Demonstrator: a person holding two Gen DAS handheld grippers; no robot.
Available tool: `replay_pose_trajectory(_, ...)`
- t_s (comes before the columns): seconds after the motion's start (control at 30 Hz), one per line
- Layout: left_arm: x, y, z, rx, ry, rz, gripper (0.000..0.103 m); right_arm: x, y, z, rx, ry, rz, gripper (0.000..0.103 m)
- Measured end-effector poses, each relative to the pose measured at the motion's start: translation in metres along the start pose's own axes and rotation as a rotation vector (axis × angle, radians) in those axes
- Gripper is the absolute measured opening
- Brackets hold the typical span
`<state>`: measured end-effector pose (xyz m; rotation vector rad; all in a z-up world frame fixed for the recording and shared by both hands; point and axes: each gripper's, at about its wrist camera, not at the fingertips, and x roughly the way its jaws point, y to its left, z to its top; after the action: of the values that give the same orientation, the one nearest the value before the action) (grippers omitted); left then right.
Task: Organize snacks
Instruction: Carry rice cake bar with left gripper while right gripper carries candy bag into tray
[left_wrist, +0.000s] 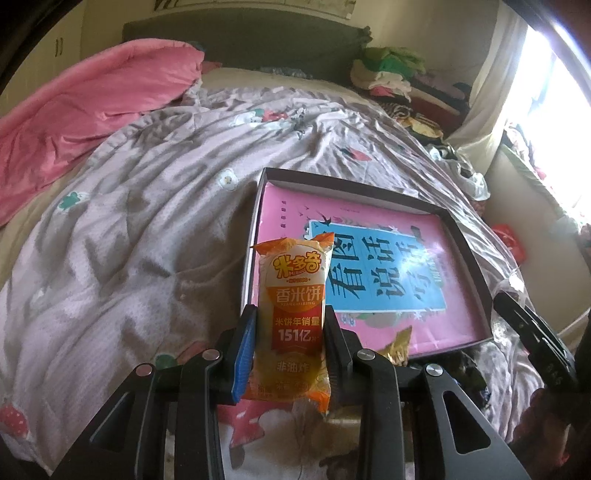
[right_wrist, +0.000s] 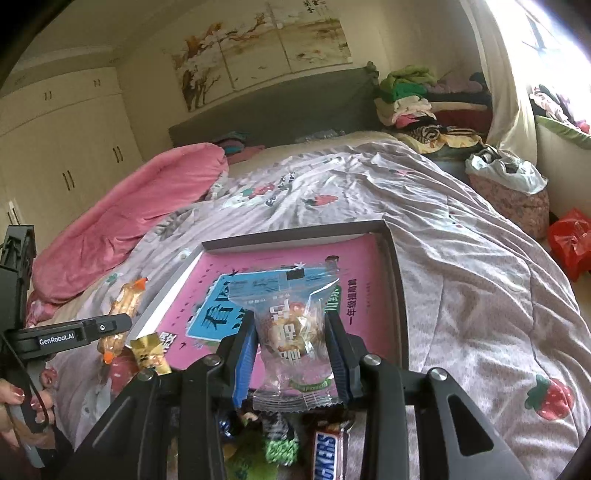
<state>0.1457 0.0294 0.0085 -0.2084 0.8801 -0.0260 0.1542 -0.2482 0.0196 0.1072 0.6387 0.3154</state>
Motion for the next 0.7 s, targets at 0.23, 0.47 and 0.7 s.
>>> replay_pose_trajectory(0.23, 0.019, -0.009, 0.008, 0.020, 0.017, 0.008, 0.035, 0.014, -0.008, 0.001, 0.011, 0.016, -0.008, 0.037)
replay_pose_trajectory(0.47, 0.032, -0.016, 0.012, 0.039, 0.032, 0.014, 0.035, 0.028, -0.015, 0.000, 0.016, 0.039, -0.018, 0.037)
replay_pose_trajectory(0.7, 0.042, -0.019, 0.009, 0.043, 0.051, 0.009, 0.035, 0.039, -0.018, -0.005, 0.016, 0.086, -0.035, 0.037)
